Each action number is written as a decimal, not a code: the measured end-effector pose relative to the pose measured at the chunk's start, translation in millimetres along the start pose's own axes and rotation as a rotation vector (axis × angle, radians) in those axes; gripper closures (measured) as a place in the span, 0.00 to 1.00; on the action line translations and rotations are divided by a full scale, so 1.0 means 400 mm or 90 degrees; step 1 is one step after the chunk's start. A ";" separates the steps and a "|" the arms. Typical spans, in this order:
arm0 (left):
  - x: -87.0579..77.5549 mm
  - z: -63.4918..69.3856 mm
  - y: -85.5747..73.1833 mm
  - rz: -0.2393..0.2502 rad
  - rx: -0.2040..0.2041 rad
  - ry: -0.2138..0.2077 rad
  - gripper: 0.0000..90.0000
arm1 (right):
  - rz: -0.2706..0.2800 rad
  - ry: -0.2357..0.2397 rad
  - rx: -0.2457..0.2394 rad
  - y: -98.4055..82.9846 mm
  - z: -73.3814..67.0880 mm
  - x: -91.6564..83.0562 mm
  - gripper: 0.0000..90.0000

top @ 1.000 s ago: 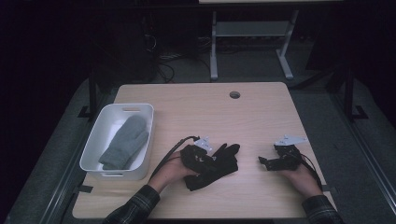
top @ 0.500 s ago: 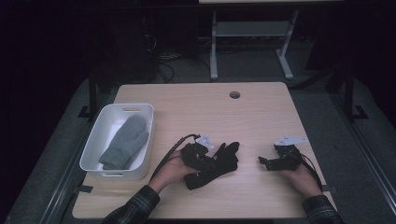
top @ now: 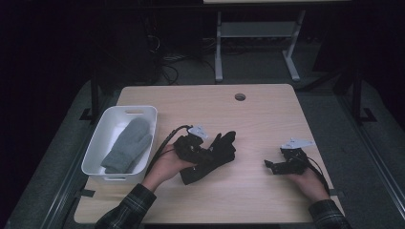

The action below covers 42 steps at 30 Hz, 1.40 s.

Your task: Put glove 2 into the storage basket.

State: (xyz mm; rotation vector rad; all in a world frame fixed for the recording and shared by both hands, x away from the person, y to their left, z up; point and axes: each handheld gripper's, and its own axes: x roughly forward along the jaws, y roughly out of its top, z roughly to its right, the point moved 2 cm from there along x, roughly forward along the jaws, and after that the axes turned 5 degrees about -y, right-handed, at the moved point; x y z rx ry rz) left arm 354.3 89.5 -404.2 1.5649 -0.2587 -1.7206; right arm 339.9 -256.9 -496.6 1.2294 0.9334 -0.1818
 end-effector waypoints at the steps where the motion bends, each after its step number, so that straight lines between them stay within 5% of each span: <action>1: -0.010 -0.002 0.001 0.001 -0.001 0.004 0.75 | 0.000 0.000 0.000 0.000 0.000 0.000 0.14; 23: -0.273 -0.096 -0.043 0.054 -0.059 0.092 0.74 | 0.000 0.001 0.001 0.000 0.000 0.000 0.14; 33: -0.384 -0.143 -0.107 0.063 -0.104 0.150 0.74 | 0.000 0.000 0.001 0.000 0.000 0.000 0.14; 42: -0.461 -0.194 -0.205 0.083 -0.174 0.200 0.74 | 0.000 0.000 0.001 0.000 0.000 0.000 0.14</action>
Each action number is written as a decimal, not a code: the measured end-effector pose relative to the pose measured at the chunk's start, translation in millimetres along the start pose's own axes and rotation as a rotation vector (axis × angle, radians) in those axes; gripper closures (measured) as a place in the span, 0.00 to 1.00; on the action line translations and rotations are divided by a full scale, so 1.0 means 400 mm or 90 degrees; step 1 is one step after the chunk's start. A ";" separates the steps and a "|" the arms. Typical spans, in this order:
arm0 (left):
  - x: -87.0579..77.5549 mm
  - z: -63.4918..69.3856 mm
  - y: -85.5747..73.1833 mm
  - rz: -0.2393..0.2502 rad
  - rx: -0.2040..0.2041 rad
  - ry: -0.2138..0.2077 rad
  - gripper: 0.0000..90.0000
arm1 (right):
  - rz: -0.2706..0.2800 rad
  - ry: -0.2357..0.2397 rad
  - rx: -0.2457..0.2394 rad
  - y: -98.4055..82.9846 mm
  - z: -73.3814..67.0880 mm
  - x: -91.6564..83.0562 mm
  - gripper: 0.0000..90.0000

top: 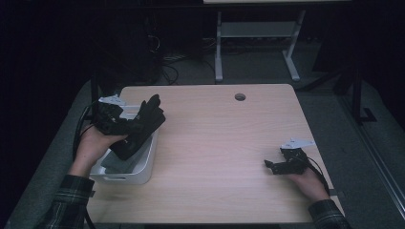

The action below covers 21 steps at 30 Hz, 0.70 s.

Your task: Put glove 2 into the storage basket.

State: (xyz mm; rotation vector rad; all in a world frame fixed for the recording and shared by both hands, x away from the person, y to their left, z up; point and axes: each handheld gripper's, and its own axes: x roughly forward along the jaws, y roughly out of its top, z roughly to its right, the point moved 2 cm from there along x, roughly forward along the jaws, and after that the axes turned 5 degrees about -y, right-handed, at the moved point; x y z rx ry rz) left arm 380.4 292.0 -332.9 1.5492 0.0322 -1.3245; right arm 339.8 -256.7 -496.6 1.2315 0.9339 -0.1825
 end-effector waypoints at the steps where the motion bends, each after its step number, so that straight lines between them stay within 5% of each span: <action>1: -0.002 -0.008 -0.009 -0.003 -0.005 0.007 0.74 | 0.000 0.000 0.000 0.000 0.000 0.000 0.14; 10: 0.002 -0.062 -0.078 -0.020 -0.052 0.033 0.74 | 0.000 -0.001 0.001 0.000 0.000 0.000 0.14; 21: 0.043 -0.078 -0.110 -0.050 -0.078 0.037 0.73 | 0.000 -0.001 0.001 0.000 0.000 0.000 0.14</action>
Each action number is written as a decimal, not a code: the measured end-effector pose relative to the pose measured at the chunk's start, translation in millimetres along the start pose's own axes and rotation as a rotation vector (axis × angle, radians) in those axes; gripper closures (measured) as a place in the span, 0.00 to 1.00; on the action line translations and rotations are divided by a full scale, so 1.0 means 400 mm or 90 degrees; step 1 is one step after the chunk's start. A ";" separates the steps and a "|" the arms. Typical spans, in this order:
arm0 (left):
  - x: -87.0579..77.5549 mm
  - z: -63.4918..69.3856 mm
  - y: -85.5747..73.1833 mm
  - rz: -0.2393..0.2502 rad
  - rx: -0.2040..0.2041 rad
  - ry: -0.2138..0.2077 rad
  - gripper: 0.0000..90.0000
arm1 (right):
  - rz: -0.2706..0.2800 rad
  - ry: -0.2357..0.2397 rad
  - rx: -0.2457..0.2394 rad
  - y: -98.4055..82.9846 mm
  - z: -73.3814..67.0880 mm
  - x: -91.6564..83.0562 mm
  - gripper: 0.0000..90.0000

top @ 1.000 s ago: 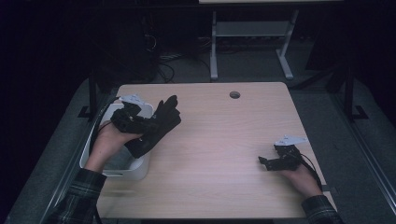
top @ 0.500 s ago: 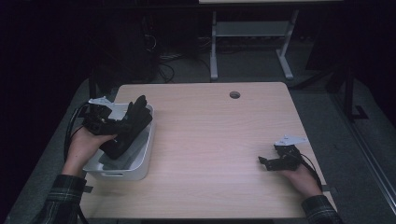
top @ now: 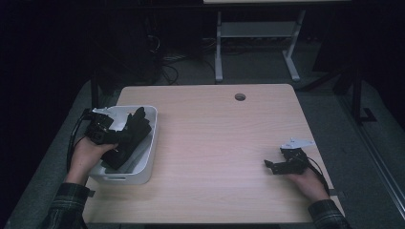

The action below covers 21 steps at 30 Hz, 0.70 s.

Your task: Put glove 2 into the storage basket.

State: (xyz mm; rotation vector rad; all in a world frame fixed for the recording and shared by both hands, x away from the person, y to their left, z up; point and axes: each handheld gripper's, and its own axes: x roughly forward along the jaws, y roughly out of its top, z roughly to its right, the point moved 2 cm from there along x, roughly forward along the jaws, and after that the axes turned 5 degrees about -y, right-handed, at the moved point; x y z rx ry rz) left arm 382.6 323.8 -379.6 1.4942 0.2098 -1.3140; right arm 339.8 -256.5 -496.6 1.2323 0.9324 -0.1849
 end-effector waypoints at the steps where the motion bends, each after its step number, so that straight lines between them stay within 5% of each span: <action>1: 0.004 -0.001 -0.002 -0.002 -0.003 -0.001 0.73 | 0.000 0.000 0.000 0.000 0.000 0.000 0.14; 8: 0.025 -0.013 -0.014 -0.013 -0.007 0.022 0.65 | 0.000 0.000 0.000 0.000 0.000 0.000 0.14; 21: 0.015 -0.028 -0.013 0.013 -0.017 0.089 0.23 | 0.000 0.000 0.001 0.000 0.000 0.000 0.14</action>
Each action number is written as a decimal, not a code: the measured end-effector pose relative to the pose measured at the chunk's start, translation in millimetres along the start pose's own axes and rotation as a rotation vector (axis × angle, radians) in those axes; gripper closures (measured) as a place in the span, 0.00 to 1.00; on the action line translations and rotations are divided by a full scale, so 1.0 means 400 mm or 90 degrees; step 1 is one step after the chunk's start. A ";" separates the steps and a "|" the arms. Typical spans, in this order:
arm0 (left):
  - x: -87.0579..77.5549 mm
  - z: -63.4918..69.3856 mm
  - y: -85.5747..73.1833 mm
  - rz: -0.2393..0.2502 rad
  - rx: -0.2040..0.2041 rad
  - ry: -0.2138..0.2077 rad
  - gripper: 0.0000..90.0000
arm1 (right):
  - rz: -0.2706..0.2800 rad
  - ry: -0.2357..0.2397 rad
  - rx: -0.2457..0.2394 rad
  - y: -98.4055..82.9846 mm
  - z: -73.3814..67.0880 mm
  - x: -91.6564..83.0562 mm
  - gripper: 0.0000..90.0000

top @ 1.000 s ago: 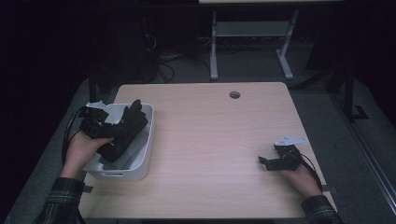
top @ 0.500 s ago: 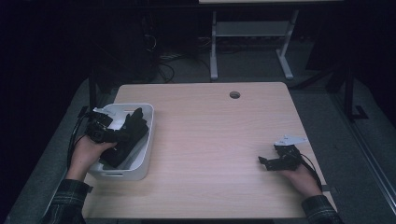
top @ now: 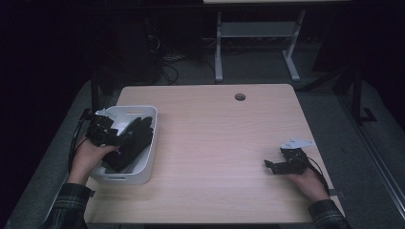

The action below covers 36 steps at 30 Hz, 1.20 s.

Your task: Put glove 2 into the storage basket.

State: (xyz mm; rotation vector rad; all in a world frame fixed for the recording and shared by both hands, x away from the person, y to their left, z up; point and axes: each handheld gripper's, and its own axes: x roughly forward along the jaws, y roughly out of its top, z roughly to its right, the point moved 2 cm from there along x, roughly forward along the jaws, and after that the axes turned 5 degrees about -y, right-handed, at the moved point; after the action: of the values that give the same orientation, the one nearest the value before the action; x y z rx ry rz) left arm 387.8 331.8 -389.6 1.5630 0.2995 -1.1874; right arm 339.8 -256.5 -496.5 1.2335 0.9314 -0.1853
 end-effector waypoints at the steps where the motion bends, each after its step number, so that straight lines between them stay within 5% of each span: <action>1: -0.002 -0.002 0.000 0.005 0.000 -0.002 0.22 | 0.000 0.000 0.000 0.000 0.000 0.000 0.14; 9: -0.039 0.018 0.019 0.047 0.007 -0.018 0.18 | 0.000 0.000 0.000 0.000 0.000 0.000 0.14; 22: -0.054 0.122 0.074 0.099 0.050 -0.074 0.19 | 0.000 -0.001 0.001 0.000 0.000 0.000 0.14; 36: 0.031 0.252 0.121 0.120 0.091 -0.156 0.19 | 0.000 0.000 0.000 0.000 0.000 0.000 0.14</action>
State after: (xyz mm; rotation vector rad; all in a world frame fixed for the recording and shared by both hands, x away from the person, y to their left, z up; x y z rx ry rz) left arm 375.3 223.7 -360.9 1.5110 -0.0929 -1.2557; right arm 339.7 -256.5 -496.6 1.2329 0.9318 -0.1858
